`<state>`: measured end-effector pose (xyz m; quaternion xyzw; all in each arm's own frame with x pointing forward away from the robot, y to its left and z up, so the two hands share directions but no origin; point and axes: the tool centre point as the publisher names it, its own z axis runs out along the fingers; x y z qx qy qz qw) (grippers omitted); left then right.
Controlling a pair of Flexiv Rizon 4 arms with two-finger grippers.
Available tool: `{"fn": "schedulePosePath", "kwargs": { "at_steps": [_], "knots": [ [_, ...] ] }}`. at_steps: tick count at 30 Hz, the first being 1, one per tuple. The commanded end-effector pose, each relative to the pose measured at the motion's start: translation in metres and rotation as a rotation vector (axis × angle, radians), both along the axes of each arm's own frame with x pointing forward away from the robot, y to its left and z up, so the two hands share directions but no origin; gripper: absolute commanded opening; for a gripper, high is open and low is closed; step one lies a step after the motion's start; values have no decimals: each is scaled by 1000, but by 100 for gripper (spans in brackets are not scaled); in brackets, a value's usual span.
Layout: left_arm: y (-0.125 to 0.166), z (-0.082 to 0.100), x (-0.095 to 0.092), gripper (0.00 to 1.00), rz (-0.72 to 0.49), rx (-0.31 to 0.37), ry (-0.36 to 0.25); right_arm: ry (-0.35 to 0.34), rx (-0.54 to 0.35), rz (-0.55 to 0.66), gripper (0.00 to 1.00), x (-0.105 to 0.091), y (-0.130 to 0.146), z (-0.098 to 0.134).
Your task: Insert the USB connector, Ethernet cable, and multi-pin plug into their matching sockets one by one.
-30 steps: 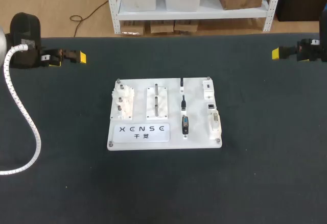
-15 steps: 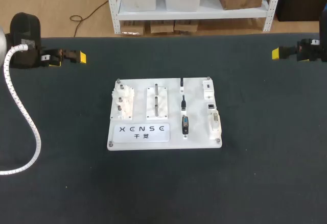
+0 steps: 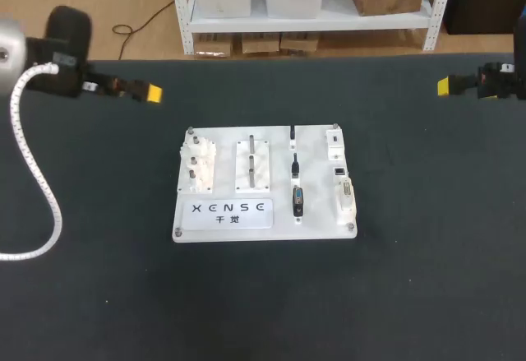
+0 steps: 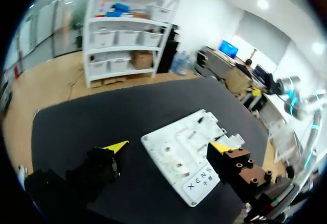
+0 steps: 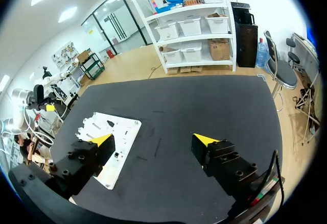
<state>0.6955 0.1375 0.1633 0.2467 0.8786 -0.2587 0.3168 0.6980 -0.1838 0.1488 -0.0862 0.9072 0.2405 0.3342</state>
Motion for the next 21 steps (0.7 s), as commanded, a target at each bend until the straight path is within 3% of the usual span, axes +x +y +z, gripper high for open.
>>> {"fn": "schedulePosePath", "kwargs": {
  "at_steps": [1,7,17,21],
  "knots": [
    [-22,-7,-1,100,-550,-28,-57,0,-1,0,100,0,0,0],
    [-45,-23,-22,100,-821,72,-95,0,-1,0,100,0,0,0],
    [-63,-36,-46,100,-1021,110,-130,0,-1,0,100,0,0,0],
    [-63,-43,-49,100,-1021,115,-126,0,-1,0,100,0,0,0]
  ]
}}
